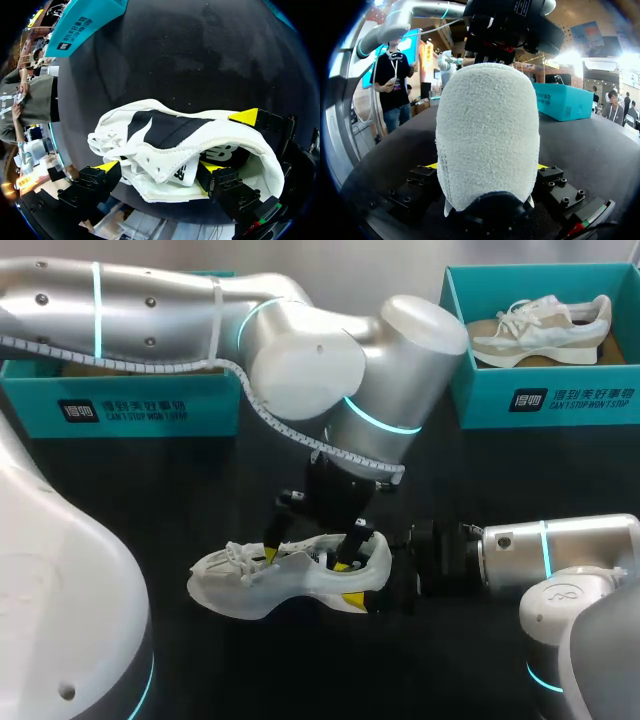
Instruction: Take the shoe out of the shoebox, open the shoe tongue, remove and reinsert the insole, then place the shoe into the shoebox
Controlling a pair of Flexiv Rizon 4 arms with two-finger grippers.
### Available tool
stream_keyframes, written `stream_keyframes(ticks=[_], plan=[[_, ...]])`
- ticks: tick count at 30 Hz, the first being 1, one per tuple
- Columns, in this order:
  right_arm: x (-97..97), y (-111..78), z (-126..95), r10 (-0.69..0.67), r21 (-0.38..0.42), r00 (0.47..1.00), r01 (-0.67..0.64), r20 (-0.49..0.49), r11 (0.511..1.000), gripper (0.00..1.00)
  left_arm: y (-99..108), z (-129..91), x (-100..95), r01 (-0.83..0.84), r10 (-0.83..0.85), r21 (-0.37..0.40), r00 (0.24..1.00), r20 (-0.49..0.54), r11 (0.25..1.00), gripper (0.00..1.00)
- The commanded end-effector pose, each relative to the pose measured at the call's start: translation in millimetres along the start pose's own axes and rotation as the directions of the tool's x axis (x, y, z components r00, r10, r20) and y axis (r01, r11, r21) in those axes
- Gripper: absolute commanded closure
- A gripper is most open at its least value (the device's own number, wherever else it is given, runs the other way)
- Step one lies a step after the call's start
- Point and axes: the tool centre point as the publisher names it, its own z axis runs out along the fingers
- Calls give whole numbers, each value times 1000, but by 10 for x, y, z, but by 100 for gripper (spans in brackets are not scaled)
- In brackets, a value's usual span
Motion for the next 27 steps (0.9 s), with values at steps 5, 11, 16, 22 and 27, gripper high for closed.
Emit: stream_keyframes(ticks=[5, 11, 16, 22, 27], plan=[[-4, 15, -2, 1, 9, 1000, -1, -1, 1000, 100, -2, 80, -5, 6, -5, -25, 999, 36, 1000, 0], [-4, 15, -2, 1, 9, 1000, -1, -1, 1000, 100, 3, 109, -73, 20, -18, -24, 998, 55, 1000, 0], [-4, 15, -2, 1, 9, 1000, -1, -1, 1000, 100, 4, 89, -167, 34, -33, -11, 997, 63, 999, 0], [-4, 15, -2, 1, 9, 1000, -1, -1, 1000, 100, 6, 81, -309, 57, -57, 5, 995, 81, 998, 0], [-4, 15, -2, 1, 9, 1000, -1, -1, 1000, 100, 18, 68, -402, 61, -62, 19, 994, 86, 998, 0]])
